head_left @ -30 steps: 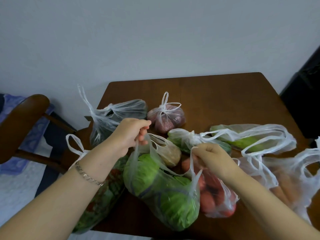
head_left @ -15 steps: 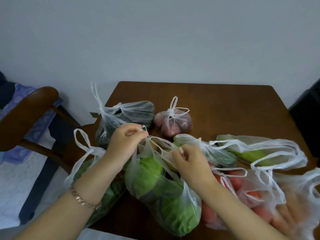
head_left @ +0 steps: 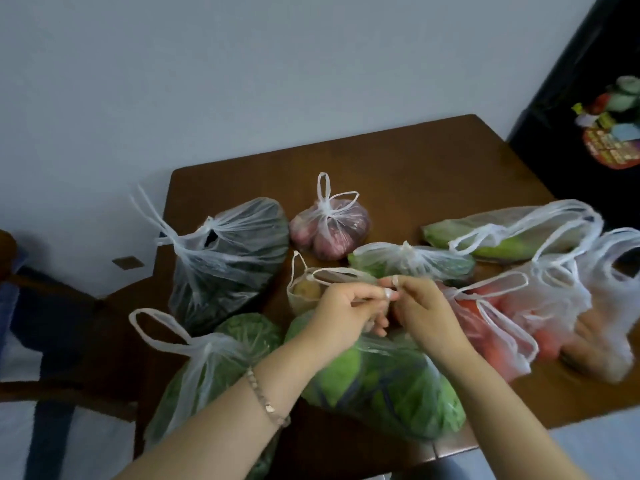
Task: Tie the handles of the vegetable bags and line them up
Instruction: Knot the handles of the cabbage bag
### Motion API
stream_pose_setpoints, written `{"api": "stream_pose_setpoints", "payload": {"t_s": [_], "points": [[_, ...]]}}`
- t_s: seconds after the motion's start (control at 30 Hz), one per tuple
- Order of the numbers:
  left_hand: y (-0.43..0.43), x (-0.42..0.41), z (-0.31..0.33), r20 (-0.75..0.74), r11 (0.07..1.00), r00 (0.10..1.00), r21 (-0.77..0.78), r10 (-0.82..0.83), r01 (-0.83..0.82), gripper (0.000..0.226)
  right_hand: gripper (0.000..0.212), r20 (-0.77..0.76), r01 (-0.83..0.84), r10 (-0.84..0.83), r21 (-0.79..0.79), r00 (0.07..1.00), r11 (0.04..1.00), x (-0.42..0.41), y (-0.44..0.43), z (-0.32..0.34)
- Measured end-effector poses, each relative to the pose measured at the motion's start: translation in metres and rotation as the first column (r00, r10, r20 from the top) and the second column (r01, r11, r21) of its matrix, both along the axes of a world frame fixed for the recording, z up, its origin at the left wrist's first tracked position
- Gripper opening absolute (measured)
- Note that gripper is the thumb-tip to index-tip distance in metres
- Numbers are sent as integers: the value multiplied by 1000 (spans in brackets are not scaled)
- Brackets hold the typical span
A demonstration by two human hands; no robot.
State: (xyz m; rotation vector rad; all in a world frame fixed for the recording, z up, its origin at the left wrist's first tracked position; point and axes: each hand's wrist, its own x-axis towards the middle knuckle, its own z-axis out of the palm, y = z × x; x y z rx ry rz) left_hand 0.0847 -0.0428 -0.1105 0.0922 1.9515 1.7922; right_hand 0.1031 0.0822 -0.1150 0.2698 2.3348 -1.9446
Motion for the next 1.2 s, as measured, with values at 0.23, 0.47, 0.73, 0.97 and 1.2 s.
{"api": "stream_pose_setpoints", "payload": {"t_s": [0.23,0.47,0.73,0.97,1.2], "points": [[7,-1,-10,411,970,905,152,114,-191,20,18,186,228,-191,-200,964,953,14,7,-10],[11,-5,-15,445,977,890,126,102,-175,22,28,172,20,12,-185,985,982,20,10,-12],[13,1,-15,33,989,997,-132,64,-59,21,31,261,324,-263,-224,929,919,15,18,-24],[9,23,-12,-495,829,841,-548,-218,-108,19,4,227,121,-156,160,961,980,8,20,-36],[12,10,-20,-394,889,917,-398,57,-226,28,23,87,-132,128,42,988,990,23,25,-27]]}}
